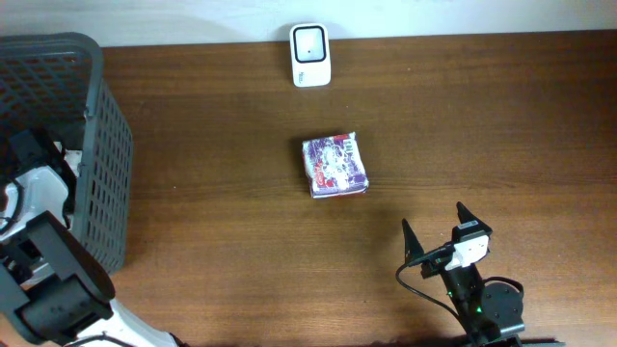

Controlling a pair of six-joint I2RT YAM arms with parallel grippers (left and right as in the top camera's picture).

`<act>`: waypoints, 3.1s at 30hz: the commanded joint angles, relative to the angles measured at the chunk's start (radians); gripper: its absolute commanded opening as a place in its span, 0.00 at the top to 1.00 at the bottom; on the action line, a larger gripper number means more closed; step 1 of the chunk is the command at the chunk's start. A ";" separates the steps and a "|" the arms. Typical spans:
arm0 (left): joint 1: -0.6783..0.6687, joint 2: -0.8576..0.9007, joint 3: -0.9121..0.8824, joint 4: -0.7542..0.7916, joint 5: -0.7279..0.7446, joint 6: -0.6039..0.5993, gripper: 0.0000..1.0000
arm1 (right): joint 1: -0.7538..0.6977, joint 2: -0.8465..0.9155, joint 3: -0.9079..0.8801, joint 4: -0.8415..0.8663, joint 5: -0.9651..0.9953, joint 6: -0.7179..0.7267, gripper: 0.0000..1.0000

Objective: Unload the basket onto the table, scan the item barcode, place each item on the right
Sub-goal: 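Reach into the basket and grasp the white Pantene tube with left gripper, then place the Pantene tube left of the purple package, release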

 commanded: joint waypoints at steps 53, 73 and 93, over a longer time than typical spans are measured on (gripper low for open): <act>-0.898 -0.134 0.320 -0.537 0.355 -0.731 1.00 | -0.008 -0.006 -0.005 -0.004 -0.012 0.000 0.01; -1.098 0.178 0.305 -0.301 0.354 -0.886 0.77 | -0.008 -0.006 -0.005 -0.004 -0.012 0.000 0.01; -0.906 0.177 1.187 -1.004 0.343 -0.717 0.01 | -0.008 -0.006 -0.005 -0.004 -0.012 0.000 0.01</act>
